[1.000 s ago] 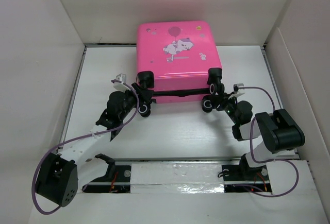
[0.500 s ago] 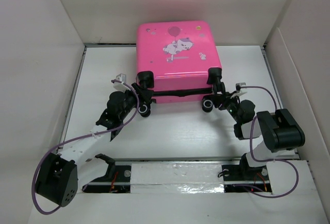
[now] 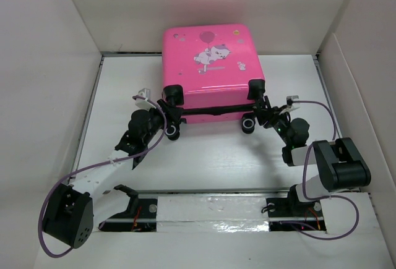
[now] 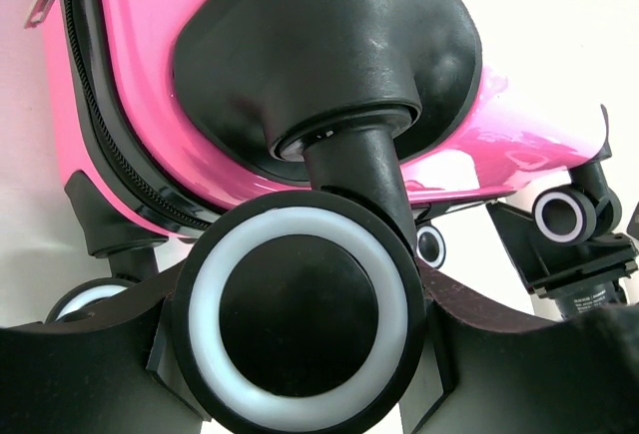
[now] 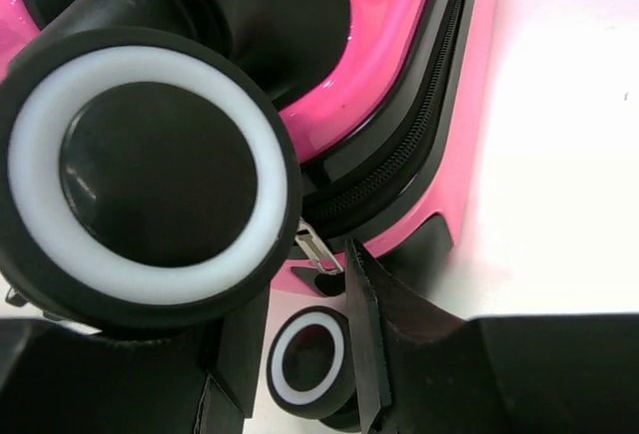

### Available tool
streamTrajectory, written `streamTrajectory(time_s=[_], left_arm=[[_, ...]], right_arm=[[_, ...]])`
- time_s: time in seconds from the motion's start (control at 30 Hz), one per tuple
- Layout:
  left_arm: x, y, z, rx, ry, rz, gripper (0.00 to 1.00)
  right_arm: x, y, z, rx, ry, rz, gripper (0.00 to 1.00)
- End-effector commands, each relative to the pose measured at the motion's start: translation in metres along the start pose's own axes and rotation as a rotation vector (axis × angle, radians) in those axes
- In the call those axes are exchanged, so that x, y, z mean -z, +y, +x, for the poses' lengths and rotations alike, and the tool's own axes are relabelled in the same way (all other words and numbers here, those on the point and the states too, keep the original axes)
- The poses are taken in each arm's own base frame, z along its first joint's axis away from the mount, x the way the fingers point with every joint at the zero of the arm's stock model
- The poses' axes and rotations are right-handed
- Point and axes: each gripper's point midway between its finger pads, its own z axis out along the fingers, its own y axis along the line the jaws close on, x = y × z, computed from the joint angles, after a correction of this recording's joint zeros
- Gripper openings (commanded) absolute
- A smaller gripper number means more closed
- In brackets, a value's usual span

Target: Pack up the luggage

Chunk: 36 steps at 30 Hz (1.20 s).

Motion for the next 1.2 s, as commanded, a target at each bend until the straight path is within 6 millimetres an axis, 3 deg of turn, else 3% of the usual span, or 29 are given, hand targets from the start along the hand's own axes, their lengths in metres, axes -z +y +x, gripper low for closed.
streamTrajectory(time_s=[0.0,0.33,0.5,0.7,1.03,1.17], left_arm=[[0.01,-0.065,-0.069,0.012,-0.232,0.212,0.0],[0.01,-0.062,-0.068,0.009,-0.231,0.204,0.0],[0.005,-0.061,-0.065,0.007,-0.219,0.203,0.0],[0.004,-0.059,-0.064,0.009,-0.218,0.199,0.0],[0.007,-0.06,-0.062,0.011,-0.215,0.209,0.0],[0.009,-0.06,-0.062,0.011,-0.217,0.209,0.0]], right_arm=[[0.006,0.058,-0.124,0.167,-0.478,-0.211,0.41],[-0.016,0.04,-0.106,0.125,-0.422,-0.219,0.43],[-0.021,0.054,-0.114,0.111,-0.448,-0.247,0.37],[-0.022,0.067,-0.12,0.085,-0.454,-0.296,0.45],[-0.02,0.092,-0.114,0.062,-0.44,-0.362,0.42],[-0.024,0.093,-0.115,0.064,-0.446,-0.359,0.42]])
